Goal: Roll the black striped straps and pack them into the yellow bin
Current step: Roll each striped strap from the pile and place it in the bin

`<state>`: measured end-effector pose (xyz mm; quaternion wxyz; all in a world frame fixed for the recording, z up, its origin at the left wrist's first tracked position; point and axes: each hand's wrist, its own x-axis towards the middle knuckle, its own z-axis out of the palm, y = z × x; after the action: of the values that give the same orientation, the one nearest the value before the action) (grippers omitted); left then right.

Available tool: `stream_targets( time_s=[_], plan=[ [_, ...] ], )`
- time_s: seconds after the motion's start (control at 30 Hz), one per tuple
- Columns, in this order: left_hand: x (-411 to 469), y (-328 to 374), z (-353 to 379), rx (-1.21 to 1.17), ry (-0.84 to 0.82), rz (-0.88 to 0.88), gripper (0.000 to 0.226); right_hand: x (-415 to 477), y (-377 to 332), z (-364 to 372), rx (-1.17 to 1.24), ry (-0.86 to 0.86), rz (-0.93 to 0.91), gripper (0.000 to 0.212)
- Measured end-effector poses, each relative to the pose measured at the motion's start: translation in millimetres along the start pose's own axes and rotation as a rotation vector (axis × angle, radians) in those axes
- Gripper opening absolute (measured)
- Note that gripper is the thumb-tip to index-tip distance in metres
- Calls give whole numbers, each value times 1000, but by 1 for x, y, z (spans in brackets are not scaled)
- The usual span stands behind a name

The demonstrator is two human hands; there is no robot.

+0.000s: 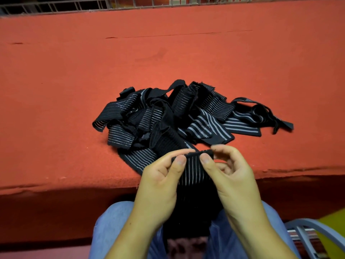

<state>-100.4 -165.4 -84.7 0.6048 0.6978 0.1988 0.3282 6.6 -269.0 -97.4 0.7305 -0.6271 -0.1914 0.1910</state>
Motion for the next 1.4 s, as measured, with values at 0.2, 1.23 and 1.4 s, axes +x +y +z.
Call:
stream_targets(
  time_s=[0.2, 1.23, 1.4],
  plan=[
    [4, 1, -9, -37, 5, -43, 21, 8, -9, -9, -17, -175, -17, 22],
    [2, 1, -24, -72, -108, 28, 15, 4, -13, -16, 22, -314, 132, 33],
    [5, 0, -24, 2, -127, 50, 9, 6, -12, -16, 77, -281, 128, 21]
  ],
)
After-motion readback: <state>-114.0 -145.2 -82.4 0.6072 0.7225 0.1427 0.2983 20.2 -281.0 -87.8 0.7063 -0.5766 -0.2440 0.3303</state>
